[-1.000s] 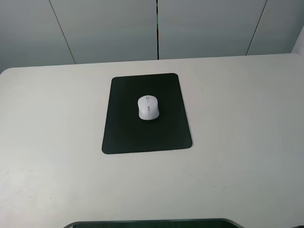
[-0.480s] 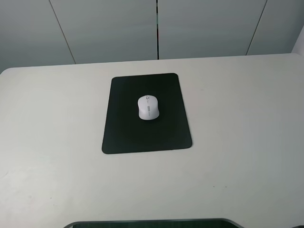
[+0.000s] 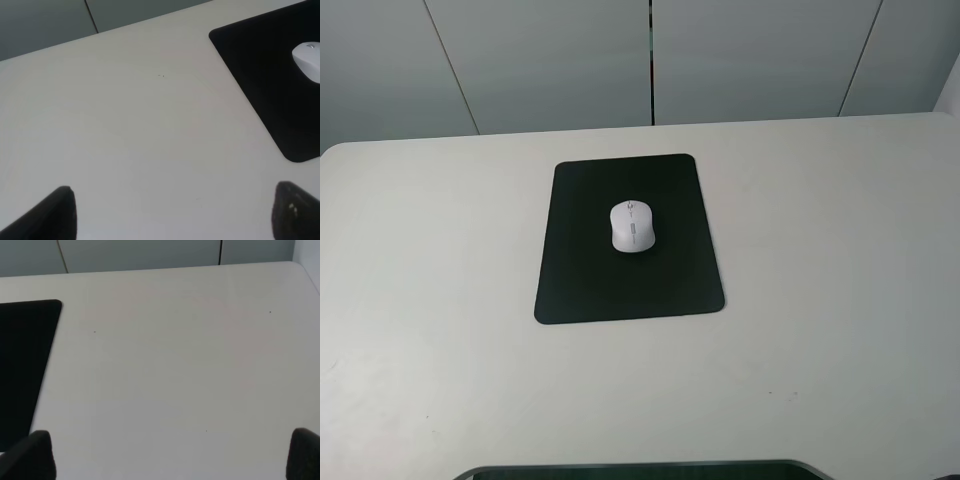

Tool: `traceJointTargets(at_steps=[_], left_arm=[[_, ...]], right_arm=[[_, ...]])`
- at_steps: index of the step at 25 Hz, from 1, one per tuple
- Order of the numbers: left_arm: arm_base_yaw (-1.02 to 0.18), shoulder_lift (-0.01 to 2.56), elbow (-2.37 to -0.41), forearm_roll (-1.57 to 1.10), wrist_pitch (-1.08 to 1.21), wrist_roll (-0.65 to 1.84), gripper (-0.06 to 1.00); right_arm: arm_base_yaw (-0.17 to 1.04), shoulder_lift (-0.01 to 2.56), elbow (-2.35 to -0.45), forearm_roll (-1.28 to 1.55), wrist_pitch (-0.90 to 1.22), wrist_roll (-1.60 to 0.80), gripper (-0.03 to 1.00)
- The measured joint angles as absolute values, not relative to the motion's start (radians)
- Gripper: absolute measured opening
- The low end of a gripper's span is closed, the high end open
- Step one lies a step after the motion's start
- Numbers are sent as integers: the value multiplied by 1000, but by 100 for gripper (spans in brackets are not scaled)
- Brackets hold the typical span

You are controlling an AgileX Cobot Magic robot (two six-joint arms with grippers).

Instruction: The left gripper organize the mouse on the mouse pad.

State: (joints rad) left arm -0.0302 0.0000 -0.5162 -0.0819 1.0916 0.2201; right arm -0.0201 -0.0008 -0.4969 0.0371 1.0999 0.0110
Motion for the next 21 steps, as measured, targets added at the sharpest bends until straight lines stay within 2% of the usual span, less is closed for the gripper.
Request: traceJointTargets(at_steps=[21], left_arm=[[-33,0,-516,-80,1092,212,75]], right_arm=[[-20,-1,-497,37,1100,11,70]])
